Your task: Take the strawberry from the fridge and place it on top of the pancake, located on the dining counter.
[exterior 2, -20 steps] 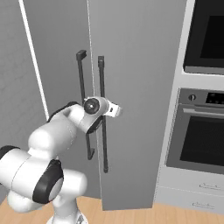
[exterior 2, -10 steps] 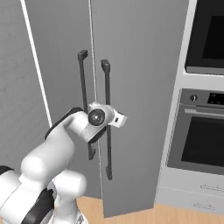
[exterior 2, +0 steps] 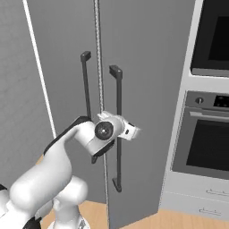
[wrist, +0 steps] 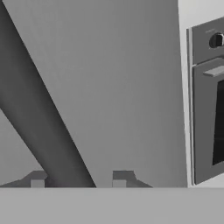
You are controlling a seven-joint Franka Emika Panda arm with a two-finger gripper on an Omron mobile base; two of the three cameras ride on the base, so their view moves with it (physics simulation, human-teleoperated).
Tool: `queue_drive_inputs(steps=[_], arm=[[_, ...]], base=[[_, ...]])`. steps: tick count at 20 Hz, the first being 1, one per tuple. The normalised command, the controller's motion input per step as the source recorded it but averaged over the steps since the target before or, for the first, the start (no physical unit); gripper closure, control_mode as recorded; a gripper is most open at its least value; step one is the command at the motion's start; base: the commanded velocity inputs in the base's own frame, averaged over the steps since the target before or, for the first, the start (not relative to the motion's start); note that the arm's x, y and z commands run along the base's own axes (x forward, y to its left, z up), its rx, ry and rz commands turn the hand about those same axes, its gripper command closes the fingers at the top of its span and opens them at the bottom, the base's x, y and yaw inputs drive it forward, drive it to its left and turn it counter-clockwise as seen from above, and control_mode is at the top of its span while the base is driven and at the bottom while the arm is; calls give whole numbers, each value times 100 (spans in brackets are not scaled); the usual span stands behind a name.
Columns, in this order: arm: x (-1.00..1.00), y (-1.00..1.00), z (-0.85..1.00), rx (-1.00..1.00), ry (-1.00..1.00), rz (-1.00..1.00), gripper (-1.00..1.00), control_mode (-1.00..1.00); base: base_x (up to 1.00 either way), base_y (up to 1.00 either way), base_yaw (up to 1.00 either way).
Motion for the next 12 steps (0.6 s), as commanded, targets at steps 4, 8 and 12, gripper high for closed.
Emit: queue_drive_inputs(steps=[4, 8, 12], arm=[[-47, -100, 0, 0, 0, -6, 100, -100], [-45, -100, 0, 0, 1, -7, 100, -100], [-36, -100, 0, 0, 4, -12, 100, -100]], base=[[0, 0, 0], [0, 0, 0], [0, 0, 0]])
